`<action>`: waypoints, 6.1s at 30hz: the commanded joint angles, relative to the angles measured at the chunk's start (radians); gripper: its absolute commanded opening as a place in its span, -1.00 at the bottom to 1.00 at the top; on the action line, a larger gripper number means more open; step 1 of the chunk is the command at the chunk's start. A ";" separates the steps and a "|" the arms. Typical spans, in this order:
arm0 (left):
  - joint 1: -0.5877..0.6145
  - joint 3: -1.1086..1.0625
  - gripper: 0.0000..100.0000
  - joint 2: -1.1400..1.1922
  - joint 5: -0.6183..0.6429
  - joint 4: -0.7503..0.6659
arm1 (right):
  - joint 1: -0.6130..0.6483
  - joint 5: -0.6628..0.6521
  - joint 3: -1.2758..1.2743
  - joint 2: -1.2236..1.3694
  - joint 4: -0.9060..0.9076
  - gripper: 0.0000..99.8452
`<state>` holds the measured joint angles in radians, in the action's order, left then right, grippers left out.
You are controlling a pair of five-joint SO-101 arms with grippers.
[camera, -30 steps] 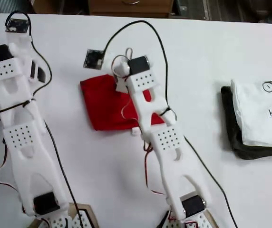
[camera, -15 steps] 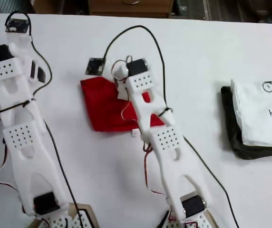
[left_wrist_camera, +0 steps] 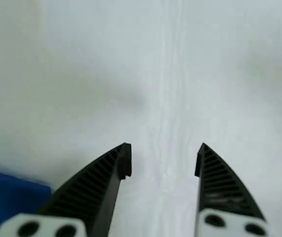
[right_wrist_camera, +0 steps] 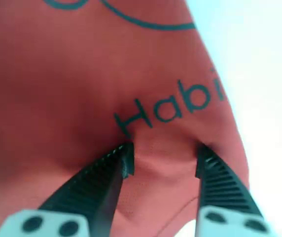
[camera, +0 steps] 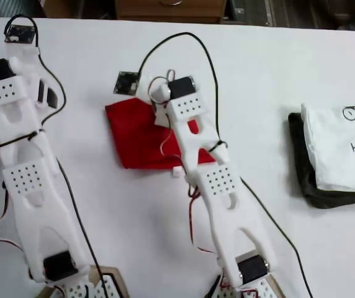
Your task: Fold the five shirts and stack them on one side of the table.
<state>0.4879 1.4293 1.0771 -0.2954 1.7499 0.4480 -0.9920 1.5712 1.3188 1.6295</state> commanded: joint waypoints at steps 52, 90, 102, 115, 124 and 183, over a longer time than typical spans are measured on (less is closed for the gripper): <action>0.018 0.038 -0.54 -0.074 -0.041 0.005 | -0.068 0.031 -0.275 -0.340 0.082 -0.57; 0.018 0.038 -0.54 -0.080 -0.038 0.015 | -0.117 0.029 -0.167 -0.143 -0.361 -0.58; 0.018 0.038 -0.54 -0.078 -0.038 0.015 | -0.022 -0.008 -0.199 -0.165 -0.114 -0.56; 0.018 0.038 -0.54 -0.080 -0.038 0.025 | -0.142 -0.014 -0.118 -0.124 -0.214 -0.55; 0.017 0.038 -0.54 -0.071 -0.038 0.020 | -0.065 0.018 -0.072 -0.298 0.088 -0.54; 0.023 0.038 -0.54 -0.075 -0.038 0.025 | 0.114 0.098 -1.680 -0.895 -0.579 -0.45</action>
<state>0.5048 1.4293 1.0771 -0.3276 1.7591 0.5938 -0.8953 -0.1826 0.3936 1.0648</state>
